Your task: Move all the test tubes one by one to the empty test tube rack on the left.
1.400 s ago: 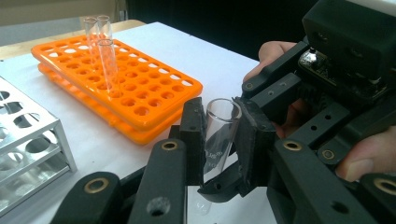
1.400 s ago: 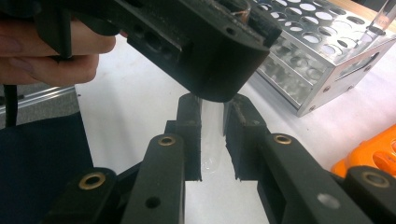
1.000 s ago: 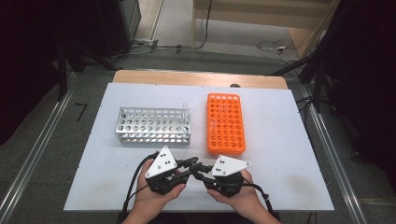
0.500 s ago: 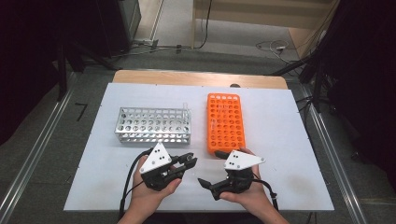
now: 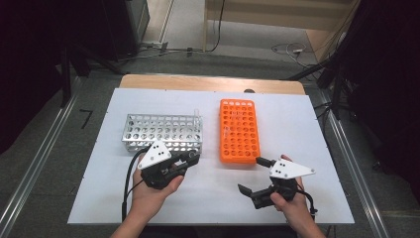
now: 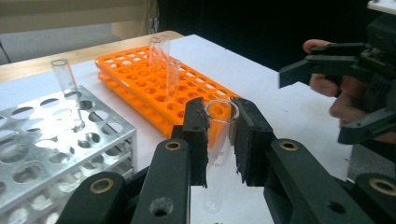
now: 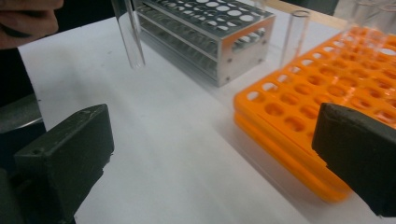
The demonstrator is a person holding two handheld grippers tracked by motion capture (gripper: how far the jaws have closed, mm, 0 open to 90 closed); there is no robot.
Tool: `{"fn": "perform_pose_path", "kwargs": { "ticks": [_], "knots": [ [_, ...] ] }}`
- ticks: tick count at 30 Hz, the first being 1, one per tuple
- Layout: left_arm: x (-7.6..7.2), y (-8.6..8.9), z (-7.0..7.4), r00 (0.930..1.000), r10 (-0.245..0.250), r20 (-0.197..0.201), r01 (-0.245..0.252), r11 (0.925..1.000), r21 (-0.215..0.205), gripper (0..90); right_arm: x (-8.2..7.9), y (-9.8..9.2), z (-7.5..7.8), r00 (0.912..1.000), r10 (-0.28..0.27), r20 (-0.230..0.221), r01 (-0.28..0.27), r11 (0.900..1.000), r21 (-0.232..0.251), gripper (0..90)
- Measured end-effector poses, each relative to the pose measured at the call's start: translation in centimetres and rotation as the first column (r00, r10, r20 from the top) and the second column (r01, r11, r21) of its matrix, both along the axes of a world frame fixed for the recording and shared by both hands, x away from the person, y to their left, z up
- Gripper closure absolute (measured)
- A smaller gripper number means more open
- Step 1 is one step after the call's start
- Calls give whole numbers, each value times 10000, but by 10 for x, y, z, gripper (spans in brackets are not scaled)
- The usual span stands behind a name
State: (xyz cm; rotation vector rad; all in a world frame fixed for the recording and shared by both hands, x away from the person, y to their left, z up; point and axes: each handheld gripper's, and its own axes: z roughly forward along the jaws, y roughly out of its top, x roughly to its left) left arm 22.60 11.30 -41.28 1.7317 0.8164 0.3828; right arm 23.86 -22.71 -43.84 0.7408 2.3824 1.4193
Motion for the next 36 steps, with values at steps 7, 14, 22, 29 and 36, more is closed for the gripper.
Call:
{"fn": "perform_pose_path", "kwargs": {
  "ticks": [7,14,22,29,36],
  "knots": [
    [11,7,9,9998,195,104,-196,9998,101,759,-1,-29,-1,9981,-619,11,619,9981,62,0],
    [25,16,17,9989,433,161,-435,9990,66,759,-2,-50,-6,9946,-1033,-61,1033,9946,-52,0],
    [40,21,22,9979,607,213,-611,9980,163,759,-4,-67,-7,9909,-1338,-110,1339,9910,18,0],
    [54,25,28,9966,786,261,-790,9968,142,759,-4,-77,-10,9871,-1596,-145,1596,9872,-18,0],
    [69,28,31,9948,973,286,-981,9948,262,759,-5,-85,-12,9850,-1724,-107,1723,9849,-152,0]
  ]
}}
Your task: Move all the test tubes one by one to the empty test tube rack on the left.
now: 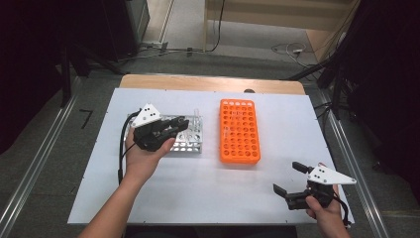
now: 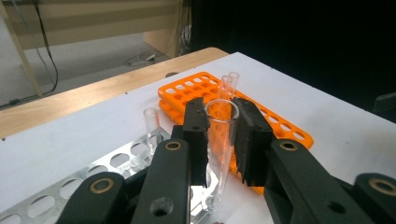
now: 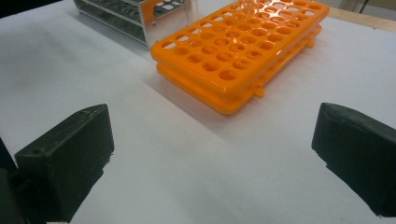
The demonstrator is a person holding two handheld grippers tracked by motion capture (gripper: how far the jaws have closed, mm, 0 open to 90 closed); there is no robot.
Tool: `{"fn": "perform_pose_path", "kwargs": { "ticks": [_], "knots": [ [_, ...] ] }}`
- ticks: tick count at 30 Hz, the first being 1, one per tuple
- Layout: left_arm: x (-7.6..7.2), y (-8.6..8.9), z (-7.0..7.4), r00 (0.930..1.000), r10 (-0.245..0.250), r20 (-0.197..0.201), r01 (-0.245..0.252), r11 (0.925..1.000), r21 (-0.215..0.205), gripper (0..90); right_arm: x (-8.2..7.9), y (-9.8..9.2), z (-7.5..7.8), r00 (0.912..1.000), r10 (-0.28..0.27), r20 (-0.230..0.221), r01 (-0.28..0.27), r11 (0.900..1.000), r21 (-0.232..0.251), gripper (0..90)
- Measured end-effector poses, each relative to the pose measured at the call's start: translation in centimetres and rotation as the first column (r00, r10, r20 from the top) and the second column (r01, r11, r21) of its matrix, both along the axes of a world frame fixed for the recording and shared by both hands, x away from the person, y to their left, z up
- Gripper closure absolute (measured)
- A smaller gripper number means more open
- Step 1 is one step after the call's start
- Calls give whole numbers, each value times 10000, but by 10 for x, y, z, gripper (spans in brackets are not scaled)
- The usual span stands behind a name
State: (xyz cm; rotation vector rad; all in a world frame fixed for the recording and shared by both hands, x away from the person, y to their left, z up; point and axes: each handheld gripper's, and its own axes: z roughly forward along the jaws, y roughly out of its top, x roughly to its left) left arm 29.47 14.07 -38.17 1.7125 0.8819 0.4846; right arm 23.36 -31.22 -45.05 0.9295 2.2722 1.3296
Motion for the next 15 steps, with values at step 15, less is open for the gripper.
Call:
{"fn": "perform_pose_path", "kwargs": {
  "ticks": [15],
  "knots": [
    [34,-1,2,9992,389,-33,-389,9992,113,759,4,-6,-3,9998,-154,-113,155,9998,131,0]
  ]
}}
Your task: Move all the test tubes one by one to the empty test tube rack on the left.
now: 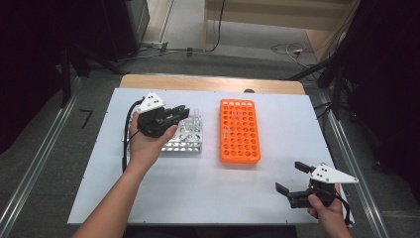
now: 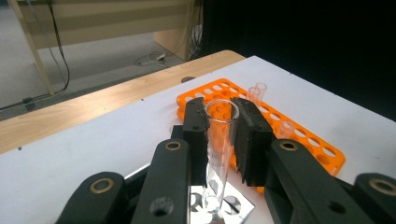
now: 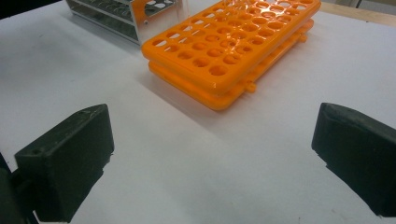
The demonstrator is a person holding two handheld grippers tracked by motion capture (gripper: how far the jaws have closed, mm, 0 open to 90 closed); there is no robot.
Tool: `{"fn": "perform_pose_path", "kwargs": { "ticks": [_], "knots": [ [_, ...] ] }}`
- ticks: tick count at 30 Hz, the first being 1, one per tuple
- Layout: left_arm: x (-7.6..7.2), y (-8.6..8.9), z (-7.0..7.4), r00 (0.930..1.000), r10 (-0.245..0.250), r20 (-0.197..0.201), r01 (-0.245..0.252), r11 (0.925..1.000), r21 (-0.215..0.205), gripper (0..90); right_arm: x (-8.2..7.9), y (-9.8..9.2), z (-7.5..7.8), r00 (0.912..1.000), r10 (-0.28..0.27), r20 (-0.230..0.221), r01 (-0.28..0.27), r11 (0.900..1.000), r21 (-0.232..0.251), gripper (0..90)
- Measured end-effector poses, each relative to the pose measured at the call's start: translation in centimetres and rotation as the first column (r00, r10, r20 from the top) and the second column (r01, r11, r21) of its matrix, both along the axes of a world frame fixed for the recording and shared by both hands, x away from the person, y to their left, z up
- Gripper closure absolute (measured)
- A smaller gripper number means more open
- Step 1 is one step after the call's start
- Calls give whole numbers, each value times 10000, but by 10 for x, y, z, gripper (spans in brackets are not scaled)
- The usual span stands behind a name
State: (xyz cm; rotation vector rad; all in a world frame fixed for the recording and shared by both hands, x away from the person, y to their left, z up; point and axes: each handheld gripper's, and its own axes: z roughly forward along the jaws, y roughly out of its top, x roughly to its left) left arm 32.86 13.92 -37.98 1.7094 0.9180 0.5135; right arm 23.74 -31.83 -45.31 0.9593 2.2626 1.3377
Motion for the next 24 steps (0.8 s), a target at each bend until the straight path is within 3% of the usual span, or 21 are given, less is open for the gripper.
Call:
{"fn": "perform_pose_path", "kwargs": {
  "ticks": [9,17,24],
  "knots": [
    [23,-4,-4,9988,468,120,-469,9989,85,759,0,0,0,10000,24,-14,-24,10000,62,0],
    [39,-5,-16,9961,877,65,-879,9955,358,759,0,-1,0,10000,-18,-18,18,9999,114,0],
    [48,-4,-21,9955,943,17,-943,9953,211,759,0,-1,1,10000,16,-9,-16,9999,153,0]
  ]
}}
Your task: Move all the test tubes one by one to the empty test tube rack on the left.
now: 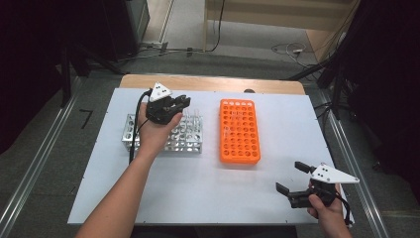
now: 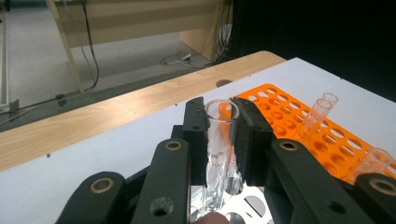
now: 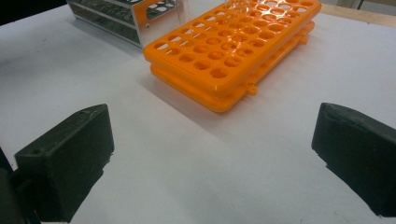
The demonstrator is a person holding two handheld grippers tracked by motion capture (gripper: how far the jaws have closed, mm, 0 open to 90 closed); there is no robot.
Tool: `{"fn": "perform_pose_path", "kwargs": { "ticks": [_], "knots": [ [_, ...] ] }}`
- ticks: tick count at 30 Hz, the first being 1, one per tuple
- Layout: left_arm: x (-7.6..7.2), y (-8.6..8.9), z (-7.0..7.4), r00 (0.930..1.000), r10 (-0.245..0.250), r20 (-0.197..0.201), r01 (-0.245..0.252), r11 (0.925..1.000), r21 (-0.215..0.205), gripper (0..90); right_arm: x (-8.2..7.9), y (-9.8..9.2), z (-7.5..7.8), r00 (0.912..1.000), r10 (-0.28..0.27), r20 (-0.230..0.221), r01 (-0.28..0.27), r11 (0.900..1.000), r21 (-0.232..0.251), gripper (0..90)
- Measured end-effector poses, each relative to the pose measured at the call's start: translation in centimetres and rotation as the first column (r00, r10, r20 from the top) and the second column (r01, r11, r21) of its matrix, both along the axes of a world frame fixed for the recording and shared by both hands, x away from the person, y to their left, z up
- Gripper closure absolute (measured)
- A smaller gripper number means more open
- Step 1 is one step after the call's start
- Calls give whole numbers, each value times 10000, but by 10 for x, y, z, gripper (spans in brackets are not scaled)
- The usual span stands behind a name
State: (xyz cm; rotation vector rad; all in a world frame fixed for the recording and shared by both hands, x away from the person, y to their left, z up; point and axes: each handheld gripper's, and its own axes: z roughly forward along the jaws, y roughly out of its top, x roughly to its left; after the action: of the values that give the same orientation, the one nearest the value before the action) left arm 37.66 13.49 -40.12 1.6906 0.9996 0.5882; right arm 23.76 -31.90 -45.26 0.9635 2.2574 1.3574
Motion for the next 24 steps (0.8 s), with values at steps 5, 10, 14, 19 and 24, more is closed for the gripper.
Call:
{"fn": "perform_pose_path", "kwargs": {
  "ticks": [5,10,14,19,24],
  "knots": [
    [4,-2,-4,9998,-135,-116,134,9999,-40,759,1,-1,-1,10000,-8,-32,8,10000,-19,0],
    [7,-6,-11,9993,-134,-355,145,9994,307,758,1,-1,-1,10000,9,-38,-9,10000,9,0],
    [9,-7,-16,9980,-124,-619,140,9996,265,757,1,-1,-1,10000,18,-23,-18,10000,12,0],
    [10,-10,-23,9966,-102,-817,142,9987,490,756,1,-1,-1,10000,2,-37,-2,10000,4,0],
    [12,-11,-27,9944,-71,-1056,145,9975,692,751,1,-1,-1,10000,20,-24,-20,10000,-8,0]
  ]
}}
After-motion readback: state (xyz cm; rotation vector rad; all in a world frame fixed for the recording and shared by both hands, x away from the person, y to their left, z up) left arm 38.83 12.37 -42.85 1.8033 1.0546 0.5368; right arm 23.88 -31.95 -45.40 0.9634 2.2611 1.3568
